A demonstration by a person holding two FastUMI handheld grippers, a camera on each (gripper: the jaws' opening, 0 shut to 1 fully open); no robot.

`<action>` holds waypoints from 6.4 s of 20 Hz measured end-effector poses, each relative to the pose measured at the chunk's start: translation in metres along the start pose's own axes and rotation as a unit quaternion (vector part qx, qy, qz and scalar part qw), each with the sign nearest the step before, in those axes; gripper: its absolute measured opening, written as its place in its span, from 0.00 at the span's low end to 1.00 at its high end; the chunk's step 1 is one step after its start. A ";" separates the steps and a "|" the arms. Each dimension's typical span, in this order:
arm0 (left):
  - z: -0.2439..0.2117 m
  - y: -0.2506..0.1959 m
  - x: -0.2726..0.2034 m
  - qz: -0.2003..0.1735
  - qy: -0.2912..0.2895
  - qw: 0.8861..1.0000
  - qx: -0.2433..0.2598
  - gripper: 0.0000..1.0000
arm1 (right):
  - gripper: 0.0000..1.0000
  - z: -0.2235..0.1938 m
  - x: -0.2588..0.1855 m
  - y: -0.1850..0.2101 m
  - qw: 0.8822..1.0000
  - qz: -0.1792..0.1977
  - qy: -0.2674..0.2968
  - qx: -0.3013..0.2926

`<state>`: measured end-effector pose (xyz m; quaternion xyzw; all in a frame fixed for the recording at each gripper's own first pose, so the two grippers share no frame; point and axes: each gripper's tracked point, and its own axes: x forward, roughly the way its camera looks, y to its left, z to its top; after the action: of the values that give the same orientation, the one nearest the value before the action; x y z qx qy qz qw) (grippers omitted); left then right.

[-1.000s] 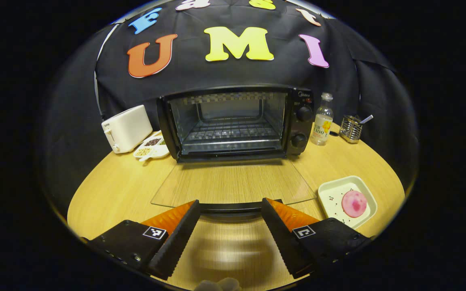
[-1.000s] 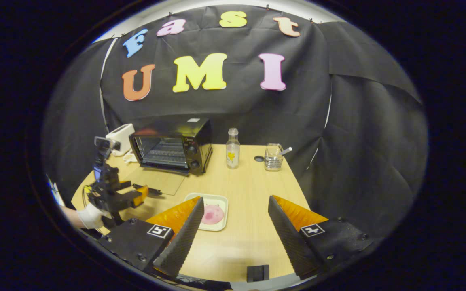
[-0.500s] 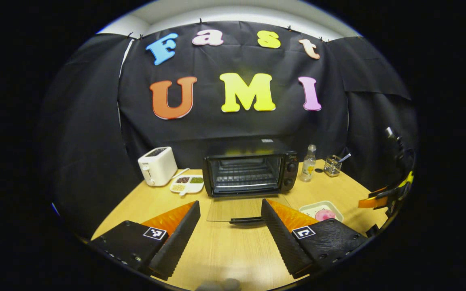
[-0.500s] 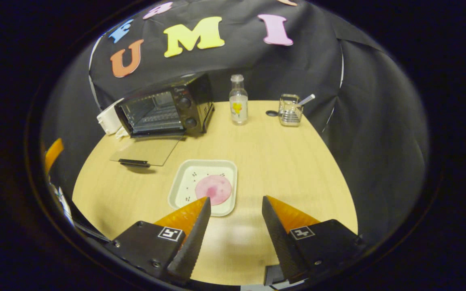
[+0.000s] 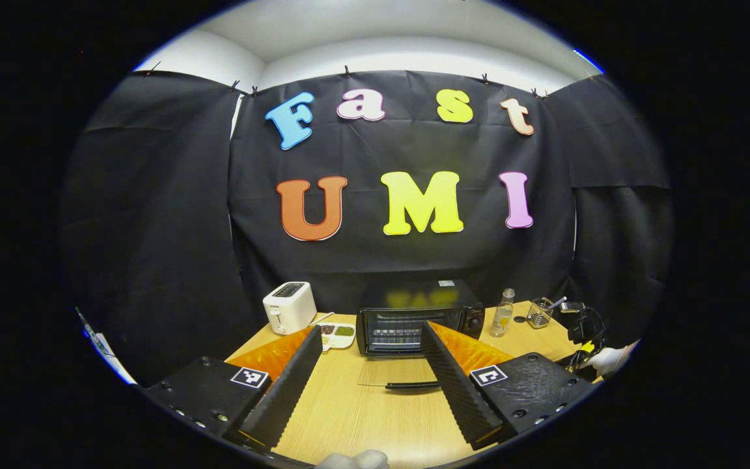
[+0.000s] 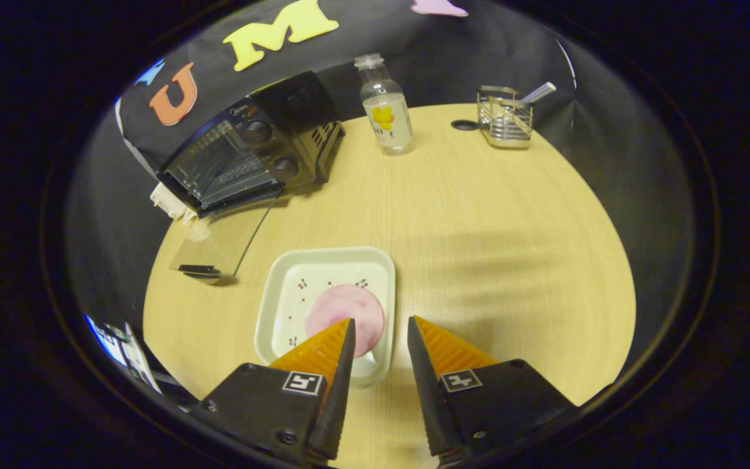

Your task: Open the electric oven with the left hand, put the food in, and close the electric oven.

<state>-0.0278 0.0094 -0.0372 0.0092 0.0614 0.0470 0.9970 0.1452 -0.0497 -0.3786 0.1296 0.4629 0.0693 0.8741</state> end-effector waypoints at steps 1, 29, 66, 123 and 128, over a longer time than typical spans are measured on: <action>0.002 0.000 0.002 0.009 0.001 1.000 -0.001 0.96 | 0.42 0.001 0.006 -0.002 1.000 0.003 0.012 0.005; 0.036 -0.011 -0.013 0.059 -0.018 0.998 0.005 0.96 | 0.04 0.025 -0.055 0.062 0.959 0.178 0.014 0.218; -0.021 0.086 0.037 0.084 0.055 0.994 0.035 0.97 | 0.19 0.195 0.106 0.276 0.867 0.206 -0.242 0.383; -0.332 -0.109 0.172 -0.086 0.242 0.966 0.028 0.97 | 0.96 0.066 -0.265 0.044 0.945 -0.112 -0.298 -0.078; -0.335 -0.106 0.183 -0.086 0.241 0.966 0.040 0.97 | 0.96 0.065 -0.262 0.038 0.946 -0.121 -0.293 -0.062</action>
<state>0.1216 -0.0743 -0.3941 0.0322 0.3020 -0.0409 0.9519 0.0522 -0.0875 -0.1251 0.0326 0.1938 -0.0499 0.9792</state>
